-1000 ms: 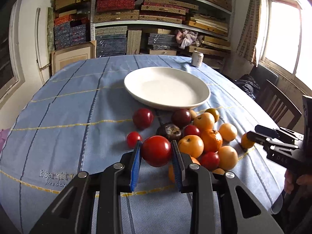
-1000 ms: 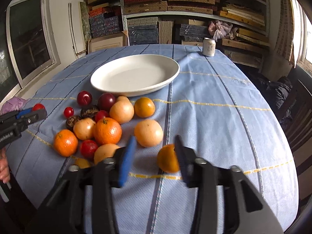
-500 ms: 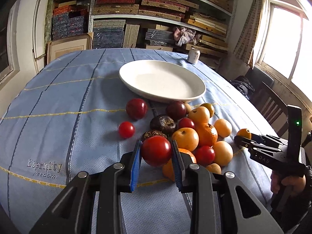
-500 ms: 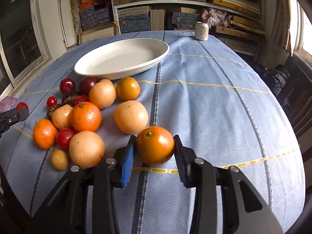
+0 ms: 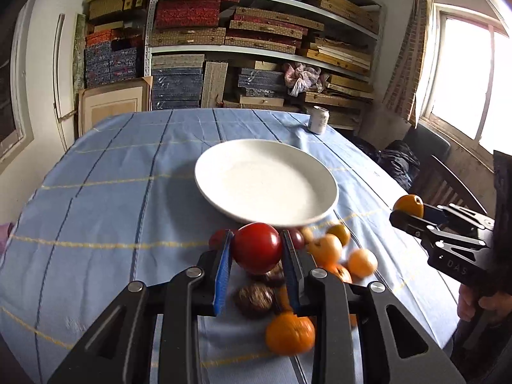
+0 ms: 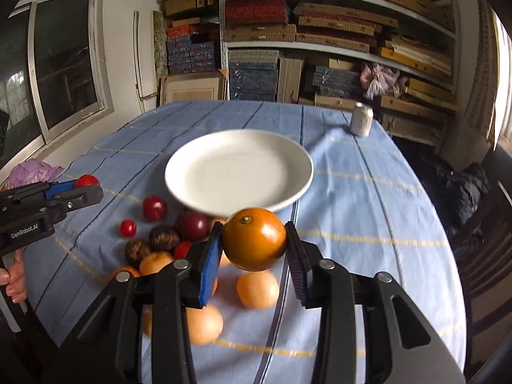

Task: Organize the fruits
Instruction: 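Carry the orange with the right tool into the plate and open, while the left tool drops the tomato there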

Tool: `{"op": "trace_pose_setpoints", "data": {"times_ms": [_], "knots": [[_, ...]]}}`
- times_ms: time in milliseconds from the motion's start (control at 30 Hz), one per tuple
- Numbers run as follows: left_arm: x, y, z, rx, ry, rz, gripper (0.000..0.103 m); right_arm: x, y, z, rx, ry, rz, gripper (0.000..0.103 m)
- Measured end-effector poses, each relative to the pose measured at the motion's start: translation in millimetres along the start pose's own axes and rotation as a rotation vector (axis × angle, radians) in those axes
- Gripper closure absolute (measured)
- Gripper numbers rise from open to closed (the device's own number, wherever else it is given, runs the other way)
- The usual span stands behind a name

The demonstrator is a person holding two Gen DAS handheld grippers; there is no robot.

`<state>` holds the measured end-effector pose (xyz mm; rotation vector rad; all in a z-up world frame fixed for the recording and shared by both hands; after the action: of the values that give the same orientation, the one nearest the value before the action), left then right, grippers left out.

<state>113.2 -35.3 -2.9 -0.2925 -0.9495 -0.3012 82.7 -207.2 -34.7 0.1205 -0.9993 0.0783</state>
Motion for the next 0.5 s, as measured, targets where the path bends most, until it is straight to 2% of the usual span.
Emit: {"op": "trace_pose_setpoints", "data": {"times_ms": [300, 500], "knots": [[44.5, 23.5, -62.4, 0.058, 0.070, -0.052, 0.073, 64.1, -12.5, -56.1, 0.035, -0.004, 0.028, 0.065], [44.7, 34.7, -105.7, 0.072, 0.135, -0.062, 0.073, 77.6, -17.9, -107.6, 0.058, 0.052, 0.064, 0.065]]}}
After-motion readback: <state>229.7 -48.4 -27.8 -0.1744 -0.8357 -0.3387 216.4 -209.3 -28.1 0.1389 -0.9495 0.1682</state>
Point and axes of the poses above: each gripper's, at about its wrist camera, not at the fingertips, and z roughly against the way its jaws point, y to its left, x to its top, the point moved 9 cm from there along -z, roughly the way its jaws point, and after that the axes turned 3 degrees about -y, right-handed, at the moved point
